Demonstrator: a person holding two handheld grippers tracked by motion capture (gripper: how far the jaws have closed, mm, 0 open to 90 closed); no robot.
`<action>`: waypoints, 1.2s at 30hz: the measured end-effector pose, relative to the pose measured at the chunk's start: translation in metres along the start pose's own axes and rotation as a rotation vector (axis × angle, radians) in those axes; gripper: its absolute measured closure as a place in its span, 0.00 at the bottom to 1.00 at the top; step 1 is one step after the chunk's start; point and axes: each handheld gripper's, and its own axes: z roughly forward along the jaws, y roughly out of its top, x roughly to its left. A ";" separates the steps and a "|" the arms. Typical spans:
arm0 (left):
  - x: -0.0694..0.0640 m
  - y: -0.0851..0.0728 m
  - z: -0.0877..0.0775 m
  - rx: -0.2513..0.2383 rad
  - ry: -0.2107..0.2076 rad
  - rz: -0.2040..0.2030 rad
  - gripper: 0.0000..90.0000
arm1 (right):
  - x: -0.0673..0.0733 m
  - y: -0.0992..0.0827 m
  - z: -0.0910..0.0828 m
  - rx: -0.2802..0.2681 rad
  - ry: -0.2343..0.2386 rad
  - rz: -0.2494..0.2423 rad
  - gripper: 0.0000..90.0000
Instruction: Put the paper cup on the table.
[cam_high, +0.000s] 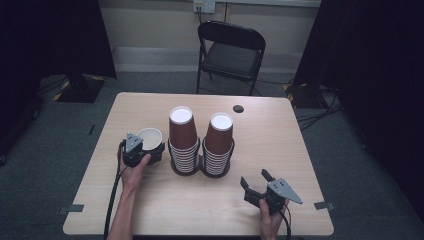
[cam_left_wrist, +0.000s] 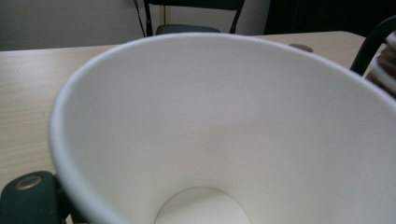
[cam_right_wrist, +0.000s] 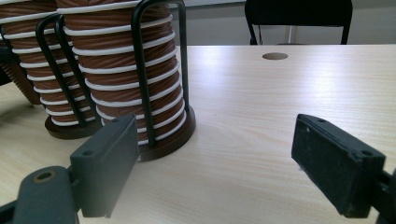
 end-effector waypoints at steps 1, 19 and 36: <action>0.000 0.000 0.000 0.009 0.004 0.009 0.11 | 0.000 0.000 0.000 0.000 0.000 0.000 0.16; -0.002 -0.011 0.004 0.189 0.040 0.064 0.17 | -0.001 0.000 0.001 0.005 0.001 0.012 0.16; -0.003 -0.018 -0.019 0.140 0.057 0.070 0.17 | -0.001 0.000 0.000 0.006 0.004 0.013 0.16</action>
